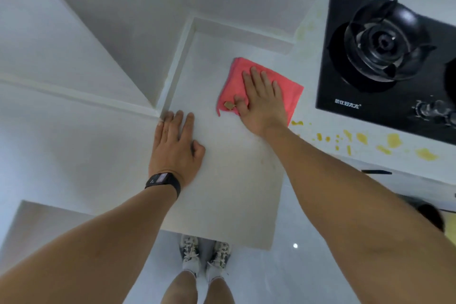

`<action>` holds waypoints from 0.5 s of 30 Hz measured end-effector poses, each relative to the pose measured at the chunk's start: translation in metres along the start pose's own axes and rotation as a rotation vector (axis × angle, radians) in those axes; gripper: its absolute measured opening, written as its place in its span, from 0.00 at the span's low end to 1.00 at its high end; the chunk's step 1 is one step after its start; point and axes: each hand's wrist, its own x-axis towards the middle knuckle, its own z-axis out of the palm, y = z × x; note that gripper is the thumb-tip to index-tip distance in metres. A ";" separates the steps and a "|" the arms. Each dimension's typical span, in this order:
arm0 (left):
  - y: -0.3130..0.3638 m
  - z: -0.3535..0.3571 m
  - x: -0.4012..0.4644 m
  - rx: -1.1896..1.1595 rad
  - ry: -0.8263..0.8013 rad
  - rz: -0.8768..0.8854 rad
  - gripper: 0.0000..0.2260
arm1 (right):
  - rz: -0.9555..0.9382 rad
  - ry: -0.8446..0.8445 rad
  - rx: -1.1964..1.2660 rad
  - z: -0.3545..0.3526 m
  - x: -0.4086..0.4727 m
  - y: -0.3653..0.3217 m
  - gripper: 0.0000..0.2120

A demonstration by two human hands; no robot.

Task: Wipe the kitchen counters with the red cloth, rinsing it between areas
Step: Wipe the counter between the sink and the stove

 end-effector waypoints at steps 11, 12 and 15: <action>0.006 -0.010 -0.002 -0.010 -0.034 -0.010 0.31 | -0.192 0.017 -0.016 0.052 -0.176 -0.026 0.33; 0.006 -0.010 -0.002 -0.015 -0.034 -0.010 0.31 | -0.207 0.017 -0.018 0.052 -0.176 -0.024 0.33; 0.005 -0.008 -0.001 -0.014 -0.025 -0.011 0.30 | -0.282 0.023 -0.032 0.047 -0.163 -0.014 0.33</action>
